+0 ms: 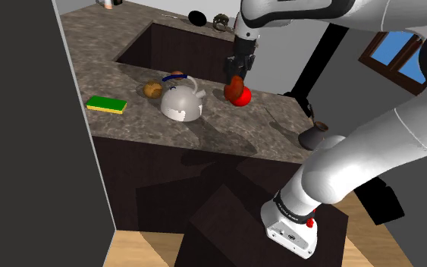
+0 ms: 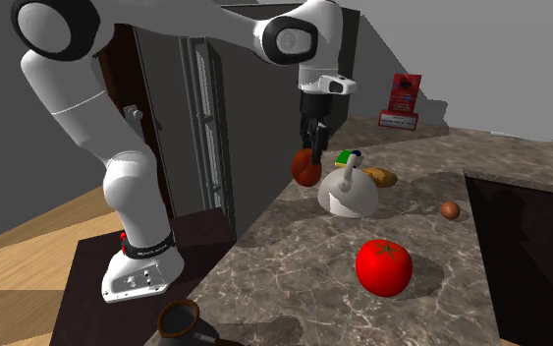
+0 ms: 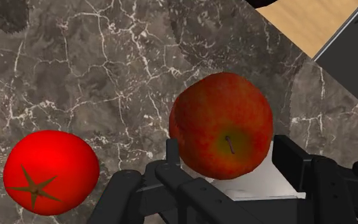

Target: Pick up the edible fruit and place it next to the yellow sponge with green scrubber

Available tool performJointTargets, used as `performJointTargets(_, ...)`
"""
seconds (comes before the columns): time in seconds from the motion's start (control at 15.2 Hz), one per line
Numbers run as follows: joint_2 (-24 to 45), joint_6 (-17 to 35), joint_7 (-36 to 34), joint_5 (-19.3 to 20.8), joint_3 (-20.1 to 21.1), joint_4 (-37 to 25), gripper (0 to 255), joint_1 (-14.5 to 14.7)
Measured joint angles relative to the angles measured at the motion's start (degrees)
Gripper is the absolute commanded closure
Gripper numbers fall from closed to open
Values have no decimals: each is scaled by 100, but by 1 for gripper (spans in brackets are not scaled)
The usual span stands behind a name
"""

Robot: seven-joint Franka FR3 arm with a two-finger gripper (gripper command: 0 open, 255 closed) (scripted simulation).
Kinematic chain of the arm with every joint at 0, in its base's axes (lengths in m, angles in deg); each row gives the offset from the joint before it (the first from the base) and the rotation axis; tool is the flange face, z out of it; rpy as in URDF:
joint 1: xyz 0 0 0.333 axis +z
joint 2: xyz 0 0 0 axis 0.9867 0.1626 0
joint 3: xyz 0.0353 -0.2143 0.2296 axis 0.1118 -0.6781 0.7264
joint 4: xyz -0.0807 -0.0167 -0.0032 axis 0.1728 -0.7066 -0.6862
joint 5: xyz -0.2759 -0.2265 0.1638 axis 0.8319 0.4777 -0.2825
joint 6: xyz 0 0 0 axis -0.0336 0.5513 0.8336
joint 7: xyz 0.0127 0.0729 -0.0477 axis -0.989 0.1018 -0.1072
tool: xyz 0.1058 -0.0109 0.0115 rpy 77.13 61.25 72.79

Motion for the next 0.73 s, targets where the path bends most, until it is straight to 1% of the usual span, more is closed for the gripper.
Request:
performJointTargets(0.4,875,165,-522,-261,334,-661,255,299)
performJointTargets(0.73,1687,215,-934,-414,580,-1397,255,525)
